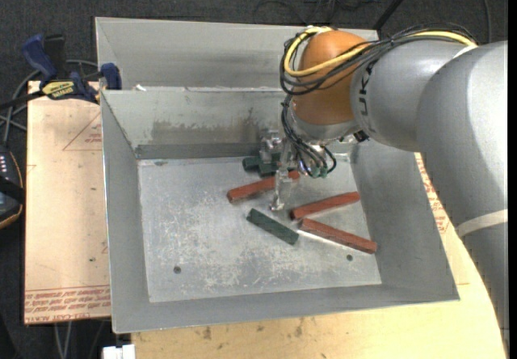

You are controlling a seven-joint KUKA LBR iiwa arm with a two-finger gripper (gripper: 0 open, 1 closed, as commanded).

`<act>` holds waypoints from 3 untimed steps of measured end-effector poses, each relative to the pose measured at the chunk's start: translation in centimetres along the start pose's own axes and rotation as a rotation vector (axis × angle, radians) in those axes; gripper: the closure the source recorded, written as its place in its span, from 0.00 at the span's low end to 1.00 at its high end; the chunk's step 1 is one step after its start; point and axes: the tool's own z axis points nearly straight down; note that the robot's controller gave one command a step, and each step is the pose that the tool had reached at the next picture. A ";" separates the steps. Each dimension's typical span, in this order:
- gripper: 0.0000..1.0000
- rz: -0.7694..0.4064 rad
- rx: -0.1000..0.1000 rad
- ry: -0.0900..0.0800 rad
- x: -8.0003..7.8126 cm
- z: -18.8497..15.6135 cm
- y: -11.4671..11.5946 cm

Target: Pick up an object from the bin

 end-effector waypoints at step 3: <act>1.00 -0.001 0.000 -0.005 -0.8 -11.2 0.1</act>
Offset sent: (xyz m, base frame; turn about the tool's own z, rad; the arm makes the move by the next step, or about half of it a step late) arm 0.0000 0.0000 0.0000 0.0000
